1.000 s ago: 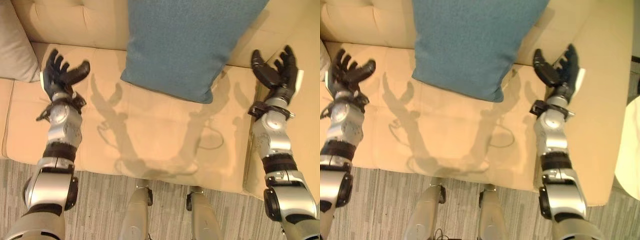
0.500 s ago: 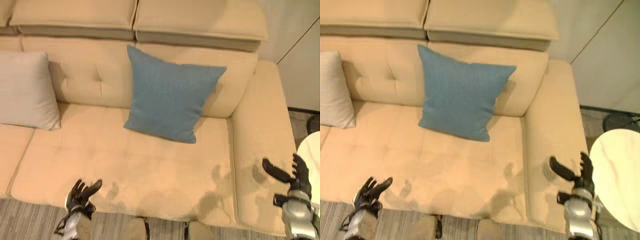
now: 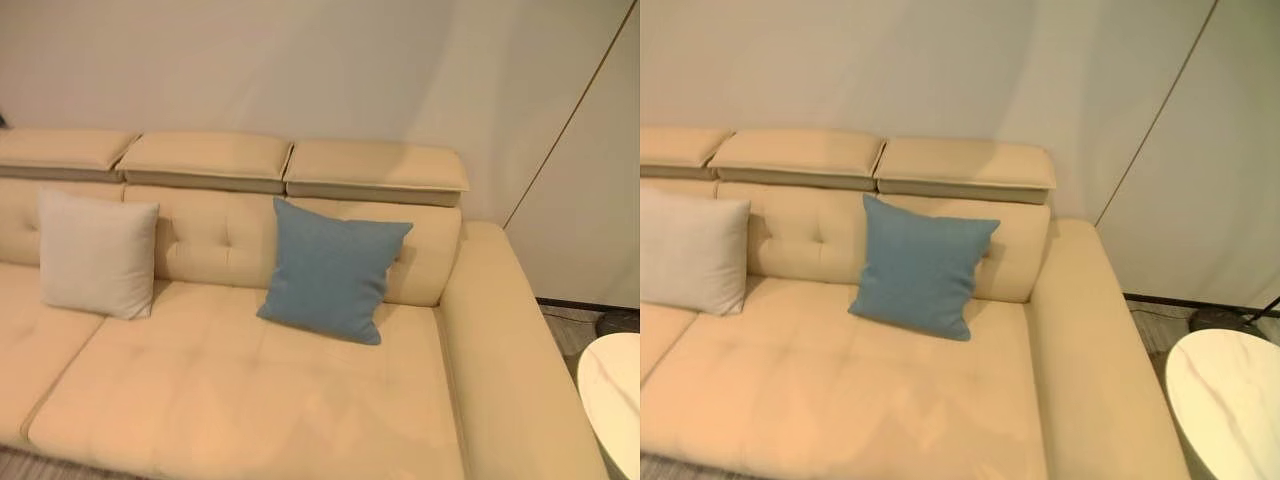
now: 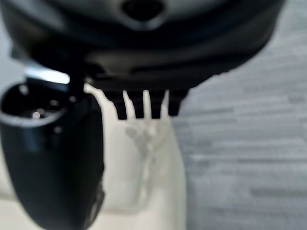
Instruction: Pick up all the scattered cushions and arrange them neatly on the sofa.
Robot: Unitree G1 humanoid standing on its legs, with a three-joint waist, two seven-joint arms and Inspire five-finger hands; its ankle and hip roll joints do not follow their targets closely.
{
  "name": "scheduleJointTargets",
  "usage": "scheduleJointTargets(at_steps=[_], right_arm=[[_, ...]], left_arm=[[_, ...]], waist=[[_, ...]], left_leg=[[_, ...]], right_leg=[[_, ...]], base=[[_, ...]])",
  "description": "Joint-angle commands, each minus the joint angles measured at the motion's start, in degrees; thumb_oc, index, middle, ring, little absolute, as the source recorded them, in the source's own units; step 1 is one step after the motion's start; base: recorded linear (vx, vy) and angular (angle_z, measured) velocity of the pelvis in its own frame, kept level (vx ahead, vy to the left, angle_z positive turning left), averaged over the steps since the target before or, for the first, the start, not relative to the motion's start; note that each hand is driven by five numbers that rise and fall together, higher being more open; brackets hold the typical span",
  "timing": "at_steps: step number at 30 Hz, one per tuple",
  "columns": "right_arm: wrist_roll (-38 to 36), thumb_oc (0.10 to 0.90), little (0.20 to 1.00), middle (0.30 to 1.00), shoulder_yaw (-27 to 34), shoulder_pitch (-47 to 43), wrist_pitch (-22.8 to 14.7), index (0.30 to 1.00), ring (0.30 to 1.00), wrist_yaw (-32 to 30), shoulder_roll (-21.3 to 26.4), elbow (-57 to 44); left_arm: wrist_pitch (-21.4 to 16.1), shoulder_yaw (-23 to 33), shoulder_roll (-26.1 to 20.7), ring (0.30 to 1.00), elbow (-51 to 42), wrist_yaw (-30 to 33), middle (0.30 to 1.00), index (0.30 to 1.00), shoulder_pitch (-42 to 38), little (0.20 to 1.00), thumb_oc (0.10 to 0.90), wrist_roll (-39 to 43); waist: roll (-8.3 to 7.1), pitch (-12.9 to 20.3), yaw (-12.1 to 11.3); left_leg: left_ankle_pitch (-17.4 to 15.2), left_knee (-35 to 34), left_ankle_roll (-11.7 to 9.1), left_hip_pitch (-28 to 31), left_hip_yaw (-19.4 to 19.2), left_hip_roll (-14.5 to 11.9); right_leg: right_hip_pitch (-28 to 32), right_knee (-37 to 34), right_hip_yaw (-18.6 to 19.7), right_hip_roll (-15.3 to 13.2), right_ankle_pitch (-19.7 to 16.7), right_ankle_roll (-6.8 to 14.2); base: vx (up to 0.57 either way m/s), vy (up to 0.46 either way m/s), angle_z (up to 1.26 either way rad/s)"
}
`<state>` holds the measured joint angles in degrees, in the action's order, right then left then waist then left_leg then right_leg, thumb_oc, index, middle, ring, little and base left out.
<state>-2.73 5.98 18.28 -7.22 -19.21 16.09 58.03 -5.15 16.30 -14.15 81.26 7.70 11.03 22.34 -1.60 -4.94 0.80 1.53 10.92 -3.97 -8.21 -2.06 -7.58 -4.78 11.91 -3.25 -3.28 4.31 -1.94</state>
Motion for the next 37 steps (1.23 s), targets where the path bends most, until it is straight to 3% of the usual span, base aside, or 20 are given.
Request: scheduleJointTargets(at_steps=[1, 7, 10, 11, 17, 20, 23, 27, 30, 32, 37], right_arm=[[-2.32, 0.800, 0.900, 0.900, 0.02, -3.46, -1.92, 0.900, 0.900, -1.21, 2.69, 1.01], [-3.15, 0.800, 0.900, 0.900, -6.33, -7.56, -0.77, 0.900, 0.900, 4.04, 0.85, 7.62], [-3.20, 0.800, 0.900, 0.900, -8.79, -9.15, -0.35, 0.900, 0.900, 6.35, 0.25, 8.95], [-3.31, 0.800, 0.900, 0.900, -9.58, -10.03, 0.04, 0.900, 0.900, 6.99, -0.06, 9.54], [-6.20, 0.800, 0.900, 0.900, -9.26, -13.00, 1.48, 0.900, 0.900, 8.30, -2.35, 12.40], [-9.21, 0.800, 0.900, 0.900, -8.45, -13.61, 1.51, 0.900, 0.900, 8.37, -3.68, 13.89], [-10.97, 0.800, 0.900, 0.900, -7.99, -12.36, 1.36, 0.900, 0.900, 9.16, -4.89, 16.59], [-10.68, 0.800, 0.900, 0.900, -9.33, -12.23, 2.01, 0.900, 0.900, 9.31, -5.76, 17.73], [-9.64, 0.800, 0.900, 0.900, -10.65, -13.21, 2.50, 0.900, 0.900, 9.42, -5.40, 18.28], [-11.02, 0.800, 0.900, 0.900, -10.44, -14.86, 0.94, 0.900, 0.900, 8.79, -4.08, 17.13], [-11.44, 0.800, 0.900, 0.900, -11.11, -15.84, 1.51, 0.900, 0.900, 9.24, -4.39, 16.91]], left_arm=[[-1.91, -0.32, -0.22, 0.900, -0.92, 1.34, 0.900, 0.900, -0.30, 0.900, 0.800, 0.17], [-2.08, -8.05, 2.11, 0.900, -3.75, -0.01, 0.900, 0.900, -3.35, 0.900, 0.800, -3.42], [-2.17, -12.70, 2.61, 0.900, -5.23, 0.08, 0.900, 0.900, -5.26, 0.900, 0.800, -6.33], [-2.24, -15.11, 3.09, 0.900, -5.71, -0.19, 0.900, 0.900, -6.82, 0.900, 0.800, -7.91], [-1.55, -18.25, 3.33, 0.900, -4.97, 0.12, 0.900, 0.900, -9.79, 0.900, 0.800, -11.76], [-1.05, -18.19, 2.80, 0.900, -4.10, 0.43, 0.900, 0.900, -10.25, 0.900, 0.800, -11.73], [-1.14, -18.05, 2.72, 0.900, -3.64, 0.17, 0.900, 0.900, -9.85, 0.900, 0.800, -11.49], [-1.09, -18.27, 3.16, 0.900, -3.85, 0.09, 0.900, 0.900, -9.99, 0.900, 0.800, -10.88], [-0.94, -18.34, 4.24, 0.900, -3.41, -0.09, 0.900, 0.900, -9.90, 0.900, 0.800, -9.66], [-0.39, -18.50, 4.88, 0.900, -2.62, -0.86, 0.900, 0.900, -10.06, 0.900, 0.800, -9.46], [0.29, -20.34, 6.07, 0.900, -2.83, -1.25, 0.900, 0.900, -11.18, 0.900, 0.800, -9.68]], waist=[[0.17, 0.21, 0.82], [1.44, 2.69, 3.19], [1.63, 2.29, 3.98], [1.20, 1.48, 3.93], [0.50, -1.01, 3.82], [1.08, -2.61, 3.41], [1.84, -1.84, 1.74], [0.13, 0.11, 0.57], [-0.33, 1.15, 0.24], [-0.59, 1.82, -0.05], [-0.67, 3.12, 0.14]], left_leg=[[-5.44, 1.85, -2.89, 5.54, -0.43, -2.71], [-8.89, 0.77, -2.68, 14.45, 0.52, -2.01], [-11.36, -3.39, -2.03, 14.96, 1.13, -1.14], [-13.45, -3.83, -1.21, 14.54, 1.40, 0.53], [-15.31, -3.81, 0.59, 13.74, -0.87, 3.63], [-14.71, -2.24, 1.79, 11.30, -2.48, 3.98], [-13.56, -1.50, 3.28, 9.00, -3.89, 3.88], [-13.09, -0.62, 2.82, 7.13, -3.54, 4.66], [-12.51, -0.73, 2.17, 7.25, -3.99, 3.60], [-11.88, -1.52, 1.72, 8.05, -3.75, 3.06], [-11.06, -3.30, 1.24, 9.41, -3.27, 2.45]], right_leg=[[3.91, -5.19, -0.79, -1.28, 3.72, 6.16], [-0.20, -5.30, -2.01, -1.84, 1.05, 6.91], [-2.61, -4.35, -2.16, -2.61, -0.73, 7.80], [-3.85, -4.27, -1.83, -4.14, -2.78, 8.67], [-6.79, -4.78, -2.50, -6.94, -6.81, 11.56], [-6.90, 0.33, -2.87, -7.16, -4.15, 11.21], [-1.48, 7.38, -3.00, -7.09, 0.79, 9.54], [3.48, 1.22, 0.38, -5.10, 3.48, 8.85], [4.36, -2.66, 1.29, -3.40, 3.22, 8.21], [5.80, -5.16, 0.65, -2.84, 3.04, 7.93], [7.38, -7.19, 0.09, -2.37, 2.84, 7.68]], base=[[-0.25, 0.027, -0.18], [-0.22, 0.112, 0.24], [-0.24, 0.192, 0.50], [-0.22, 0.202, 0.32], [-0.22, 0.157, -0.06], [-0.25, 0.070, -0.18], [-0.24, 0.023, -0.19], [-0.02, -0.064, -0.27], [-0.01, -0.114, -0.19], [0.02, -0.130, -0.16], [0.02, -0.072, 0.03]])
